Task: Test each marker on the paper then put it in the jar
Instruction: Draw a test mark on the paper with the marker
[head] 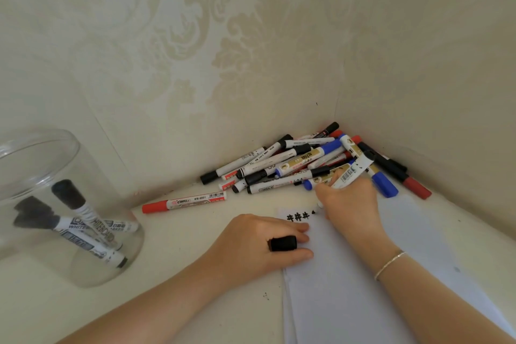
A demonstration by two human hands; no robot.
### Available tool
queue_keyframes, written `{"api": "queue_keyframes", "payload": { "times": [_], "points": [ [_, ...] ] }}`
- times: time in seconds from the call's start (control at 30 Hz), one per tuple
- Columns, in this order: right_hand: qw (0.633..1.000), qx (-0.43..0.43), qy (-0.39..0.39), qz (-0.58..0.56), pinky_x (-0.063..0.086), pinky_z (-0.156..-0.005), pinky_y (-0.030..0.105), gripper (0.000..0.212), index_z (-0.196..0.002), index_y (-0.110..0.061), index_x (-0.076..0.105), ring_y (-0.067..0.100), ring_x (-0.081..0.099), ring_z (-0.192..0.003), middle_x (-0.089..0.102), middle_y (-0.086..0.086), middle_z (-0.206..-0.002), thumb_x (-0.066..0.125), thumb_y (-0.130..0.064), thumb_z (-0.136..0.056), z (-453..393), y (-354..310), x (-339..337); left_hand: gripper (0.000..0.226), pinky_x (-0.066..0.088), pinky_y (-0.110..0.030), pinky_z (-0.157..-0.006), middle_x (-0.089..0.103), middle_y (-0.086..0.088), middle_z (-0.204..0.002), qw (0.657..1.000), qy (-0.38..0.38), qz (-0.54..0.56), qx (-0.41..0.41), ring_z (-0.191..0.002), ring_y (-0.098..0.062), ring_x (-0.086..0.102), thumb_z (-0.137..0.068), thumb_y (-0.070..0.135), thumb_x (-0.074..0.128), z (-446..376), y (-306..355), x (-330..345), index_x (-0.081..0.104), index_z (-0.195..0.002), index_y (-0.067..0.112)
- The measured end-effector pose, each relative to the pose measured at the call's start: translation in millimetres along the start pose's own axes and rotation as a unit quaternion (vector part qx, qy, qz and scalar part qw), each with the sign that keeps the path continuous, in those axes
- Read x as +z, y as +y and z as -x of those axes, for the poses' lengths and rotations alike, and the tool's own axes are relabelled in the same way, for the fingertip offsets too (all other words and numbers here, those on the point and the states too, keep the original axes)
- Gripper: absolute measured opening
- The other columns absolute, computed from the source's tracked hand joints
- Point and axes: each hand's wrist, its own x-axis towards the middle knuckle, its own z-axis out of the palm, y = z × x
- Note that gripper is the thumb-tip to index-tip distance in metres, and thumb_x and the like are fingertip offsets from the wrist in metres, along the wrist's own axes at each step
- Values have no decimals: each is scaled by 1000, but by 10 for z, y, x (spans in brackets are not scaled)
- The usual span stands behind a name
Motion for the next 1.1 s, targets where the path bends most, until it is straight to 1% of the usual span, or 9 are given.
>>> {"api": "queue_keyframes", "payload": {
  "times": [0.07, 0.2, 0.27, 0.4, 0.63, 0.7, 0.83, 0.97, 1.1],
  "points": [
    [1000, 0, -1, 2, 39, -46, 20, 26, -67, -18, 45, 12, 52, -56, 56, 7, -74, 63, -11, -83, -7, -1, -8, 36, 45, -20, -96, 59, 33, -119, 1000, -1, 7, -6, -105, 18, 55, -77, 55, 65, 1, 3, -3, 73, -103, 31],
    [1000, 5, -14, -1, 45, -46, 26, 18, -68, -12, 52, 16, 53, -49, 59, 10, -68, 64, -10, -82, 9, -15, -24, 38, 47, -22, -96, 53, 38, -120, 1000, -1, 12, -10, -105, 17, 56, -76, 56, 64, 1, 10, -4, 73, -103, 32],
    [1000, 0, -19, 10, 46, -48, 28, 16, -69, -10, 53, 17, 54, -52, 60, 13, -71, 64, -10, -81, 16, -14, -7, 39, 46, -21, -96, 50, 41, -120, 1000, -1, 9, -10, -105, 17, 56, -76, 57, 63, -1, 16, -5, 73, -103, 32],
    [1000, -7, -9, 21, 35, -47, 22, 27, -65, -16, 42, 12, 46, -54, 51, 7, -73, 60, -10, -83, -10, 9, 24, 41, 45, -19, -97, 46, 45, -120, 1000, -5, -2, -8, -105, 18, 55, -75, 59, 61, 0, 18, -9, 73, -104, 32],
    [1000, 0, -21, 16, 48, -44, 24, 11, -76, -6, 58, 14, 55, -45, 63, 12, -69, 64, -12, -83, -1, -5, 0, 30, 45, -17, -96, 61, 32, -117, 1000, -5, 6, -16, -105, 18, 55, -79, 47, 71, 2, -3, -7, 74, -104, 31],
    [1000, -3, -15, 23, 49, -47, 26, 11, -77, -8, 57, 16, 58, -52, 64, 13, -77, 64, -13, -83, -5, 4, 22, 29, 45, -16, -96, 59, 34, -118, 1000, -2, 4, -11, -105, 18, 55, -79, 46, 71, 5, -3, -6, 74, -104, 31],
    [999, 2, -15, 29, 54, -57, 31, 18, -95, -3, 61, 20, 62, -67, 63, 14, -92, 65, -15, -83, -23, 27, 34, 33, 45, -17, -96, 47, 43, -121, 1000, -4, -3, -11, -105, 18, 55, -78, 51, 68, 2, 8, -8, 73, -105, 32],
    [1000, -7, 2, 20, 53, -58, 36, 13, -74, -9, 55, 24, 61, -65, 63, 16, -82, 64, -13, -82, -18, 22, 6, 40, 44, -16, -96, 46, 45, -120, 1000, -4, -5, -12, -105, 18, 55, -76, 58, 62, 1, 18, -9, 73, -105, 33],
    [1000, -11, 6, 27, 52, -54, 33, 13, -75, -9, 55, 22, 60, -64, 62, 14, -83, 64, -13, -83, -17, 27, 24, 30, 44, -15, -96, 53, 40, -119, 1000, -2, -6, -13, -105, 18, 55, -79, 48, 70, 6, 11, 2, 73, -104, 32]
  ]
}}
